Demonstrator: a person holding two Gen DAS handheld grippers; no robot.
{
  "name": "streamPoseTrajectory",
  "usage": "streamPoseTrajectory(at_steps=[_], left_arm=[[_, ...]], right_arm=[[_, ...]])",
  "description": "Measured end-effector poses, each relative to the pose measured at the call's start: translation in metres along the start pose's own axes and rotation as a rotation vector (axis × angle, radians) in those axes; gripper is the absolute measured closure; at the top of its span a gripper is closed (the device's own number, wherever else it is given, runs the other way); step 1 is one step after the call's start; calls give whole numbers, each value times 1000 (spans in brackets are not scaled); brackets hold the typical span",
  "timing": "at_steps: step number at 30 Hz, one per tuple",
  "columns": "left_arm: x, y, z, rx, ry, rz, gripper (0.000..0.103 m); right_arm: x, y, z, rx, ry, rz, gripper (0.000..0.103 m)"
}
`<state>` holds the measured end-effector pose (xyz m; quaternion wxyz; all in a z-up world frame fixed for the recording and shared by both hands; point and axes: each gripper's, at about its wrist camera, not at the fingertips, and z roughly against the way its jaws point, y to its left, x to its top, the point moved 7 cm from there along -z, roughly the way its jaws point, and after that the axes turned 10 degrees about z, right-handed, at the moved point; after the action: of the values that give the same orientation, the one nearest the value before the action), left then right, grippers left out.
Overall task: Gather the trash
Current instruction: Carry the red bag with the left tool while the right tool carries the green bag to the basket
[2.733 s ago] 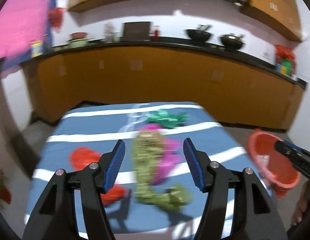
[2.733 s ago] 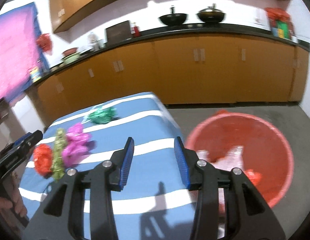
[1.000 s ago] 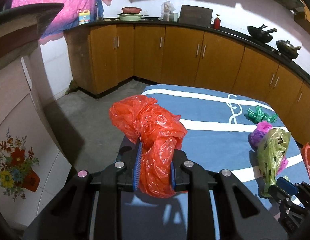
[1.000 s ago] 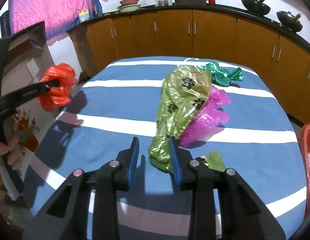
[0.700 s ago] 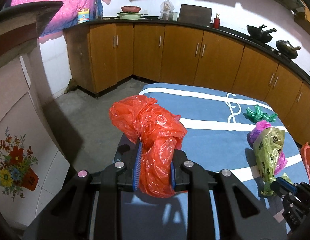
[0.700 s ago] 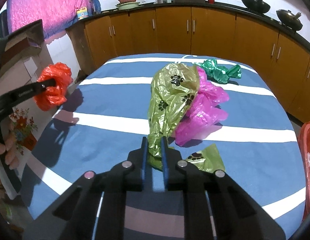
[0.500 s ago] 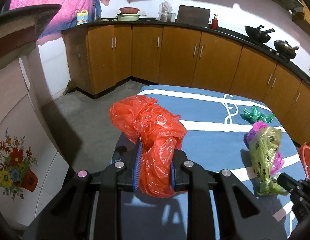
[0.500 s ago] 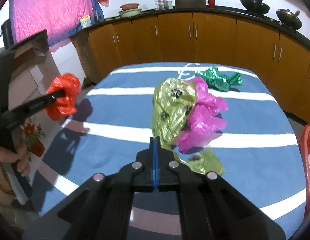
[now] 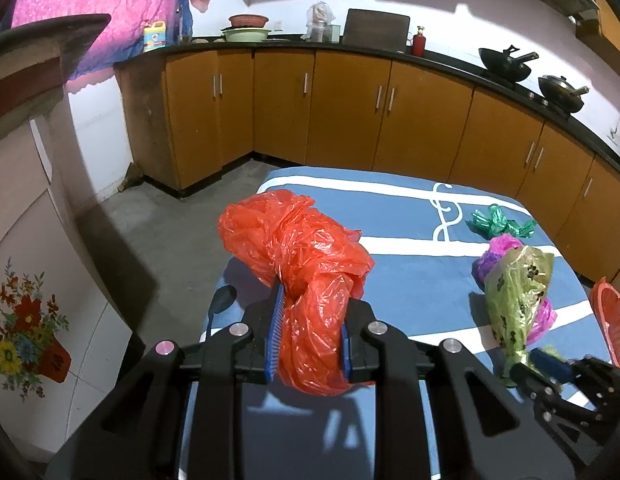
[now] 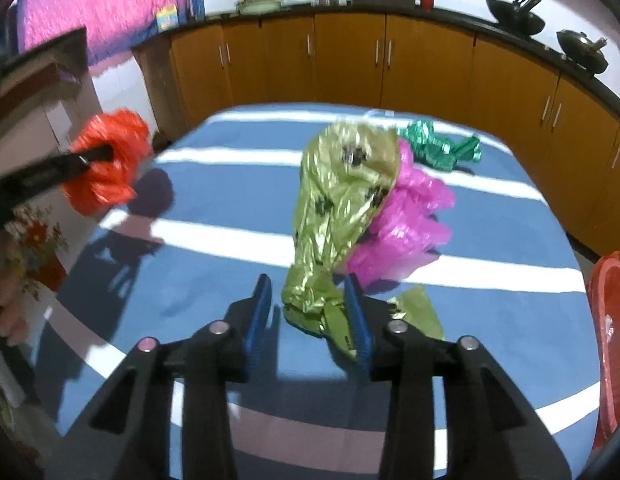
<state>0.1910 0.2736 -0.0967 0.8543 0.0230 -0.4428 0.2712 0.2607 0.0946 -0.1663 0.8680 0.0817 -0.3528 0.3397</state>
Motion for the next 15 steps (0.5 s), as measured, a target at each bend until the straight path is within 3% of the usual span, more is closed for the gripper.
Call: streamPoseTrajectory(at_steps=[4,15], left_arm=[[0,0,0,2,-1,0,80],[1,-18,10,-36,-10,-16,80]], right_arm=[[5,-2,9,32,-39,-22,91],[40,-17,68,119,-217,-119,93]])
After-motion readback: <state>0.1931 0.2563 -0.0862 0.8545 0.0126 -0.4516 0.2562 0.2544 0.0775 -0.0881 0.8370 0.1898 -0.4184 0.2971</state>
